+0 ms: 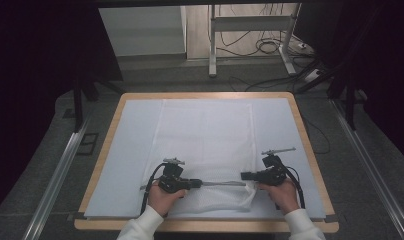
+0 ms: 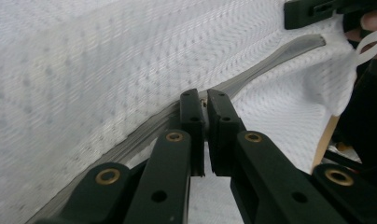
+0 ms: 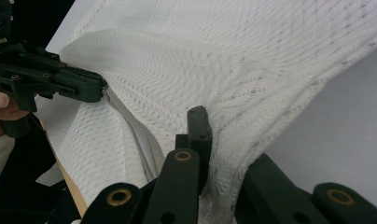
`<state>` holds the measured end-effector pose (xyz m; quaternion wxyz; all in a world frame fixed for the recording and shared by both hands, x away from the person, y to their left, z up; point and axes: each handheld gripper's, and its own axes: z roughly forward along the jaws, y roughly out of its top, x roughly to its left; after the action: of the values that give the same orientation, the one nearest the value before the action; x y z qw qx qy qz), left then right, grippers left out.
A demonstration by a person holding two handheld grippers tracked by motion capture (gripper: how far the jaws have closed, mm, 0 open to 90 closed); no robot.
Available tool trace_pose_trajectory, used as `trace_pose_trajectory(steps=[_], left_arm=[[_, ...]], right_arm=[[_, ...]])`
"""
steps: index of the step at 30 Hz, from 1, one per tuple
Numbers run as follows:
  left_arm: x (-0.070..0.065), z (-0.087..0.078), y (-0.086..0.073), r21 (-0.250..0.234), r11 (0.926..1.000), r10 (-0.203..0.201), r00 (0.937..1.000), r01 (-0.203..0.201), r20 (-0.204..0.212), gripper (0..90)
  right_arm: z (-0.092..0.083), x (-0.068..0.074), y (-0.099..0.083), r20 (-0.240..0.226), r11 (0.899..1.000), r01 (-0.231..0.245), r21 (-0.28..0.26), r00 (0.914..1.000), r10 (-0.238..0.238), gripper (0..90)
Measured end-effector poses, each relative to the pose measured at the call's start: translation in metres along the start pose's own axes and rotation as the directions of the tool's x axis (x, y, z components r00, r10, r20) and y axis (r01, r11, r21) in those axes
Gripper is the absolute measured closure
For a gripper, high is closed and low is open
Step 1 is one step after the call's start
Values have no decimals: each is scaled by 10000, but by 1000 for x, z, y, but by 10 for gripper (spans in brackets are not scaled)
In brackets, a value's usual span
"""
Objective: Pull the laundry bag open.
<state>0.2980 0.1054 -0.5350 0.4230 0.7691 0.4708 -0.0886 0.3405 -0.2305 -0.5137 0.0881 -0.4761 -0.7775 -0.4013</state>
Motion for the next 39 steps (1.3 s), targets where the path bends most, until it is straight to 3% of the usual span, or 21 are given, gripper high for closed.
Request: trace_pose_trajectory(steps=[14,39], left_arm=[[12,-14,-5,-144,9996,-262,9994,259,-205,866],[19,-26,-11,-215,9989,-414,9983,405,-422,866]], right_arm=[[-2,-2,0,51,10000,-39,-44,10000,39,888],[-2,-3,0,48,10000,-42,-42,10000,42,888]])
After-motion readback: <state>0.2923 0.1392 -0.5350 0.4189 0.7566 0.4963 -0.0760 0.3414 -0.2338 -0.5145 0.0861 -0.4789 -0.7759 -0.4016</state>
